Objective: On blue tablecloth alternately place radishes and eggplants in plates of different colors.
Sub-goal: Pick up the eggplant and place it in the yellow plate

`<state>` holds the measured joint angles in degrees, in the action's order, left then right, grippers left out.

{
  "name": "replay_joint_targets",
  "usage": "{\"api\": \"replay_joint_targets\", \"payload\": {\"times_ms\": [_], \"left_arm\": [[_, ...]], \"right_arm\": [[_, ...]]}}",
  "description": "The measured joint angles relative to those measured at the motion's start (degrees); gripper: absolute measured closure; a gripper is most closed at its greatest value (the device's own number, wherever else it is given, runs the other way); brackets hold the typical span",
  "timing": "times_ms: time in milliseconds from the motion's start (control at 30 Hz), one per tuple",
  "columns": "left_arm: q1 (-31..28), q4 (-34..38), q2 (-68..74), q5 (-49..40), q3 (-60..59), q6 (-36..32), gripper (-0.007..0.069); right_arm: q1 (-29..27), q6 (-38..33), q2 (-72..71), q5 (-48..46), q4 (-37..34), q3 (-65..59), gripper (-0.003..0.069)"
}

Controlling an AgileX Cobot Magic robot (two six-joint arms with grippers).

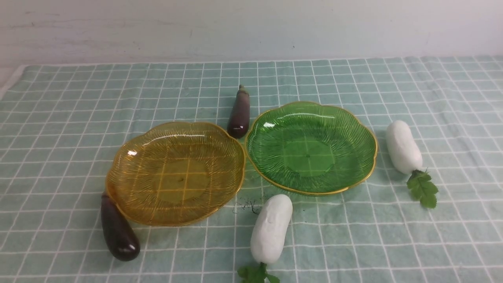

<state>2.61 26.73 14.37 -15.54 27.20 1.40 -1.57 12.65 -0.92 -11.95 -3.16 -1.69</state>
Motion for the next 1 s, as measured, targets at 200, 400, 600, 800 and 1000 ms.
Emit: {"api": "replay_joint_targets", "payload": {"times_ms": [200,400,600,800,1000], "left_arm": [[0.00,-8.19,25.05,-28.48,16.74,-1.40,0.0632],[0.00,-13.43,46.77,-38.71,22.47,-1.40,0.0632],[0.00,-14.08,60.60,-39.45,23.23,-1.40,0.0632],[0.00,-14.24,64.67,-37.26,23.25,-2.05,0.0632],[0.00,-14.25,65.67,-33.91,23.36,-3.87,0.0600]], "right_arm": [[0.00,8.40,0.00,12.30,-17.90,0.00,0.0673],[0.00,8.57,0.00,14.39,-20.64,0.00,0.0673],[2.17,5.88,1.79,-2.46,-19.77,9.20,0.0673],[5.02,-6.23,15.33,-21.09,-17.51,25.24,0.0673],[5.14,-17.39,27.43,-26.33,-19.60,31.67,0.0673]]}}
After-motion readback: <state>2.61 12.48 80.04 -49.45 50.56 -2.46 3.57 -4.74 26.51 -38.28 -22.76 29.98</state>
